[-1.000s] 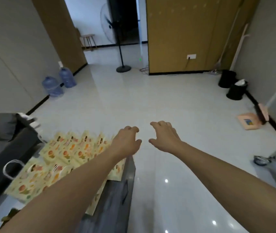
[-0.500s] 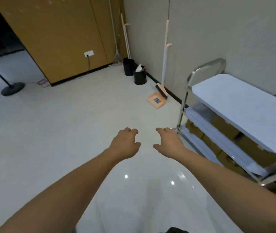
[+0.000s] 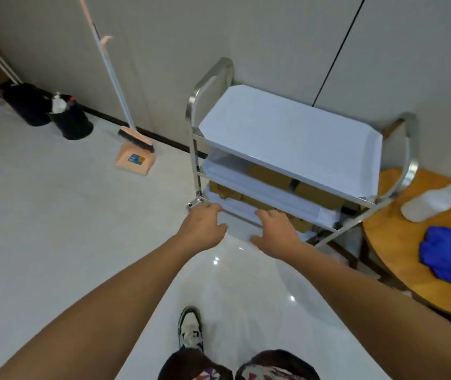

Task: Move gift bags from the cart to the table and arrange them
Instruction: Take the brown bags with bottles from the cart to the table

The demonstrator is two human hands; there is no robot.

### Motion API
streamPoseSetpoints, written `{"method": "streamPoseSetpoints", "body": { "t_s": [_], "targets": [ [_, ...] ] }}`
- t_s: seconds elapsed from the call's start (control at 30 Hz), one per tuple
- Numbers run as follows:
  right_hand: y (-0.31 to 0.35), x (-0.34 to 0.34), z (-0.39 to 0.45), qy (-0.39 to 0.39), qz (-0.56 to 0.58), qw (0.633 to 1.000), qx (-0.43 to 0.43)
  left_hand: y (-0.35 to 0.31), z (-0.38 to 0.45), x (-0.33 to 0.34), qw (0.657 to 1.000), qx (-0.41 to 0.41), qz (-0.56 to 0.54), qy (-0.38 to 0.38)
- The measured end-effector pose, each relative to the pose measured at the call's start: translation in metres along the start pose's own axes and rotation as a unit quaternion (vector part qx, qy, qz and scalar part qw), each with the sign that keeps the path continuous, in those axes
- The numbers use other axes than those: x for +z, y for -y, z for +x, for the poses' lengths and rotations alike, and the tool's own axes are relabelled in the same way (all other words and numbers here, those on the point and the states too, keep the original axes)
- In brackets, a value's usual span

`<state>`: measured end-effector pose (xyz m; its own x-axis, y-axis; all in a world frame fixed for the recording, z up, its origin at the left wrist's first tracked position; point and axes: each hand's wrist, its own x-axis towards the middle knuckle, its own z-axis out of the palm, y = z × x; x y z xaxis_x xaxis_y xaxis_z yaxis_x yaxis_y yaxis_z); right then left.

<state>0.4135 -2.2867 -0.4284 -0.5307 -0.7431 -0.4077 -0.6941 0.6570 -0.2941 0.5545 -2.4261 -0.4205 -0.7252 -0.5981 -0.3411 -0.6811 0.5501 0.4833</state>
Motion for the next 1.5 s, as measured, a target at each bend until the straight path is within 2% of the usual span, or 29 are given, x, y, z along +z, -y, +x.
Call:
{"method": "streamPoseSetpoints", "body": {
  "t_s": [0.17, 0.37, 0.6, 0.87, 0.93, 1.03, 1.13, 1.23, 1.37, 1.5],
  "targets": [
    [-0.004, 0.001, 0.034, -0.017, 0.064, 0.994, 0.084, 0.005, 0.068, -0.008, 0.999, 0.009, -0.027, 0.045],
    [-0.049, 0.017, 0.1, -0.019, 0.105, 0.984, 0.141, -0.005, 0.146, 0.028, 0.998, 0.001, -0.027, 0.061],
    [-0.148, 0.082, 0.198, -0.066, 0.143, 0.971, 0.18, -0.015, 0.255, 0.145, 0.997, 0.027, -0.035, 0.066],
    [-0.241, 0.157, 0.269, -0.144, 0.171, 0.95, 0.22, -0.036, 0.353, 0.271, 0.991, 0.115, -0.018, 0.069],
    [-0.259, 0.163, 0.278, -0.185, 0.149, 0.945, 0.223, -0.044, 0.372, 0.291, 0.987, 0.146, -0.009, 0.069],
    [-0.286, 0.157, 0.288, -0.286, 0.086, 0.925, 0.236, -0.059, 0.396, 0.31, 0.98, 0.191, -0.012, 0.046],
    [-0.302, 0.144, 0.296, -0.304, -0.023, 0.918, 0.254, -0.074, 0.415, 0.325, 0.974, 0.224, -0.035, 0.021],
    [-0.316, 0.13, 0.313, -0.338, -0.038, 0.902, 0.265, -0.085, 0.426, 0.336, 0.968, 0.243, -0.065, -0.005],
    [-0.327, 0.131, 0.318, -0.348, -0.016, 0.891, 0.29, -0.086, 0.425, 0.339, 0.962, 0.241, -0.127, -0.023],
    [-0.322, 0.156, 0.292, -0.431, -0.065, 0.862, 0.257, -0.096, 0.412, 0.327, 0.948, 0.151, -0.28, 0.014]
  ]
}}
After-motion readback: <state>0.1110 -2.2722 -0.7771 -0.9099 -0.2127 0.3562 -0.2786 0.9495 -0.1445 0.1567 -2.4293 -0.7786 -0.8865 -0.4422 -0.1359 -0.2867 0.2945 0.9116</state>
